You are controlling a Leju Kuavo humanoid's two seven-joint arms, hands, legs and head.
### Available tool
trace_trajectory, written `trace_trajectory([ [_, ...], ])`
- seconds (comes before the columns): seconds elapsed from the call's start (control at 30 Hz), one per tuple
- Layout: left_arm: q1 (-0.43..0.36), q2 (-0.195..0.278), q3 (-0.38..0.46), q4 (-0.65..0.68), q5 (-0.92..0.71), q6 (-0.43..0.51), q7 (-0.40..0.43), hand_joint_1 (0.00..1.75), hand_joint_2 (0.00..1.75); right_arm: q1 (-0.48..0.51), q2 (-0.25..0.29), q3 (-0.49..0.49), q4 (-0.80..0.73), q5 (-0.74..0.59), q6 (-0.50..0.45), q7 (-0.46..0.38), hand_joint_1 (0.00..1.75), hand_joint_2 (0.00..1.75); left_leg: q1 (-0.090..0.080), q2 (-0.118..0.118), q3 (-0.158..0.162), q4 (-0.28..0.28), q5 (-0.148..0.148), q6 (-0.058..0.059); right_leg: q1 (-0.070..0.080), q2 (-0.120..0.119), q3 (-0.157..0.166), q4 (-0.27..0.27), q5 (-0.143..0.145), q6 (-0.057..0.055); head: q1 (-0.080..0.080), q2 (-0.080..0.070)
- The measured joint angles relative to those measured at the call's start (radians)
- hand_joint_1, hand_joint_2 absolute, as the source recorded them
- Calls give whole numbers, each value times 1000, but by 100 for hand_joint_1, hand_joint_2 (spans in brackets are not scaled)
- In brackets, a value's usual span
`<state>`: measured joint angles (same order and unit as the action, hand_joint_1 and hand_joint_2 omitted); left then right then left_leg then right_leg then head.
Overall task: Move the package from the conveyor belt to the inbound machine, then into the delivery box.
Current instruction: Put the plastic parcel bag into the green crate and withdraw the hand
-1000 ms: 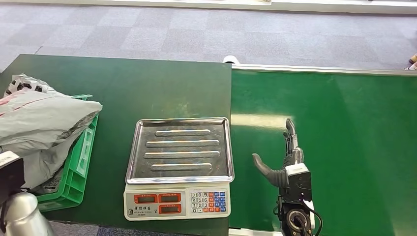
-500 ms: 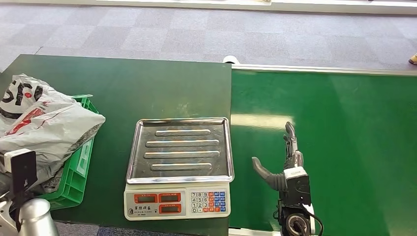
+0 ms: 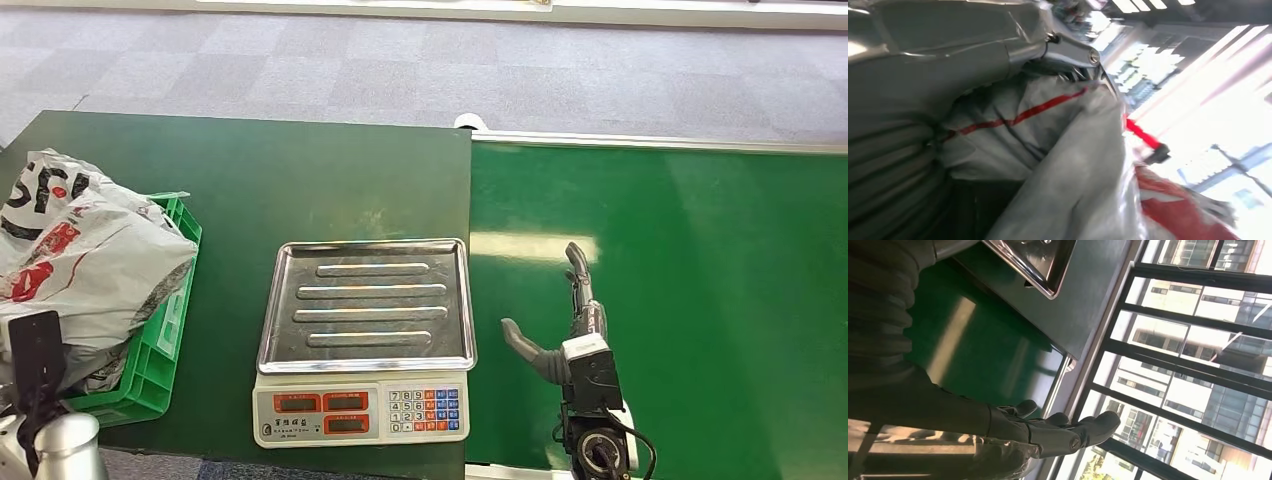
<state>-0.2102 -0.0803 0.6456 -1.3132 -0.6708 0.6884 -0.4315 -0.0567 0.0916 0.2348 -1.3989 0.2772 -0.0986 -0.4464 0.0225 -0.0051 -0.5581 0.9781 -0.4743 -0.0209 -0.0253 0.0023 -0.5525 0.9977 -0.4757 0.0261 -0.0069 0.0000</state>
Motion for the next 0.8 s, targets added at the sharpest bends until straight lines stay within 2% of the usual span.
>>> trace_trajectory([
  [0.1,7,-18,8,-56,81,8,-178,0,175,-3,0,5,2,-3,2,1,0,175,0,0,0,0,0,0,0,0,0,0,0,0,0,0],
  [0.2,18,-41,12,-146,136,9,-257,0,175,-4,0,11,7,-13,1,-8,0,175,0,0,0,0,0,0,0,0,0,0,0,0,0,0],
  [0.43,23,-83,11,-301,140,9,-267,0,175,-7,-1,22,17,-19,1,-14,0,175,0,0,0,0,0,0,0,0,-1,0,0,0,0,0],
  [0.63,24,-125,9,-459,71,9,-267,0,175,-6,0,34,25,-22,12,-18,0,175,0,0,0,0,0,0,0,0,-1,0,0,0,0,0],
  [0.8,25,-131,7,-489,66,9,-267,0,175,-6,0,37,27,-22,12,-20,0,175,0,0,0,0,0,0,0,0,-1,0,0,0,0,0],
])
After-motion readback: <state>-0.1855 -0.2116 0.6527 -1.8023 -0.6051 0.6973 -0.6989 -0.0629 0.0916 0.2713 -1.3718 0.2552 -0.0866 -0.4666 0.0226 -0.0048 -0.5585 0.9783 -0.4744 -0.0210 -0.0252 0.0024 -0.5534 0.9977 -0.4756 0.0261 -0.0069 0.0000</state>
